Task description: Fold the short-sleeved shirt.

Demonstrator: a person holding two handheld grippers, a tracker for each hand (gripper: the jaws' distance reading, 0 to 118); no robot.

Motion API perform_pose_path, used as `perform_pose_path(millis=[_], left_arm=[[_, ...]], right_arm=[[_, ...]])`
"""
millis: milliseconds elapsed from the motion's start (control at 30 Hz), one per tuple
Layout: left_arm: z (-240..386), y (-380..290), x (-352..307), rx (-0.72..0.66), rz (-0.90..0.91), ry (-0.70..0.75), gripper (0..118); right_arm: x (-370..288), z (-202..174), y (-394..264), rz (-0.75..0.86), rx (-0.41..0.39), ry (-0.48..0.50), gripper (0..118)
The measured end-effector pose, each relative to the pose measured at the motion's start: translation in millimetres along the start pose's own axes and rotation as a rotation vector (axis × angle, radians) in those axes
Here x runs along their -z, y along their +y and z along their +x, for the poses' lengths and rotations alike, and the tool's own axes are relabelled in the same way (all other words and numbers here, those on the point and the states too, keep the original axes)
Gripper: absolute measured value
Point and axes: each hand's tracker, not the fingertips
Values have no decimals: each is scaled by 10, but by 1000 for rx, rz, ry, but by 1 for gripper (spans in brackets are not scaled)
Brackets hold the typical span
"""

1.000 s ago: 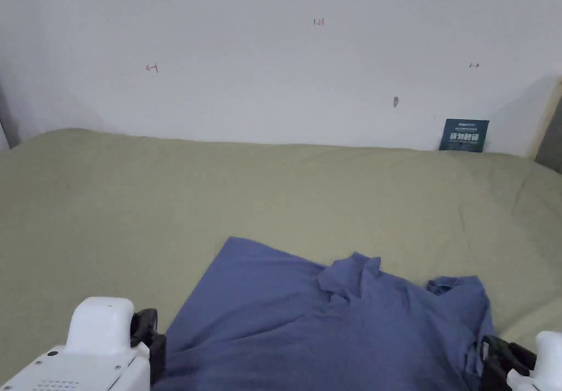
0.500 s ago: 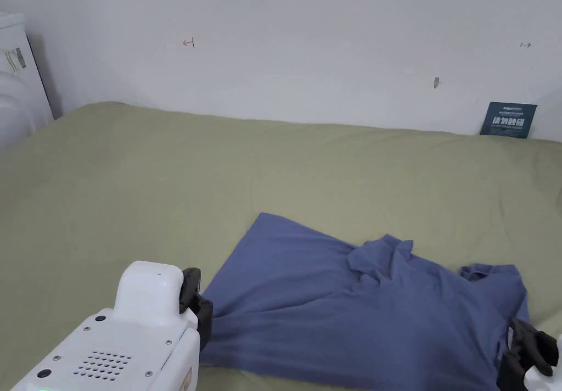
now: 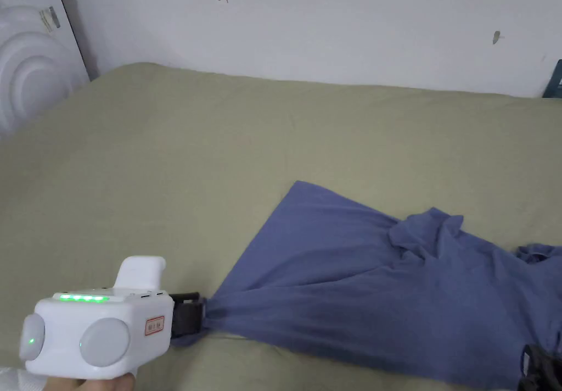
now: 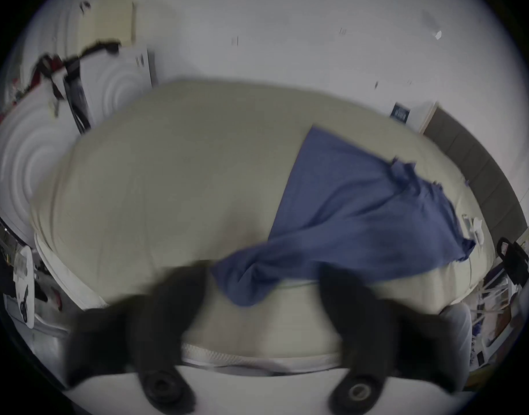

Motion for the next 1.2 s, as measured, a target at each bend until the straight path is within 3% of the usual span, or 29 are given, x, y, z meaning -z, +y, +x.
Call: perform_pose_path(millis=[267,367,467,533,733,900,1000,1033,1067,1100,1133,1200], left_arm=[[-99,63,820,-10,-95,92,117],[-42,62,839,-12,-108,85,108],[-16,86,680,59,-84,4,65],[9,103,636,45,-82,-40,4],[104,132,643,90,-74,-22,5],[81,127,675,65,-79,-29,5],[71,140,686,62,-84,-31,5],[72,146,688,59,-89,-32,5],[72,150,692,60,-91,-32,5],[73,151,693,60,-92,-31,5],[85,155,696,58,-95,-30,5],[85,154,709,52,-99,-31,5]], right_arm=[[170,-11,-119,-76,0,9,2],[208,-9,-125,-98,-13,9,2],[259,26,-118,-114,-10,12,2],[330,59,-100,-125,-2,15,2],[822,289,162,-170,9,46,2],[1733,629,597,-218,-7,23,2],[2379,775,834,-280,-55,35,3],[2602,809,900,-306,-72,45,7],[2868,885,943,-313,-81,40,30],[3020,900,982,-336,-91,32,83],[3196,913,1025,-365,-103,32,83],[3496,892,1032,-445,-128,48,113]])
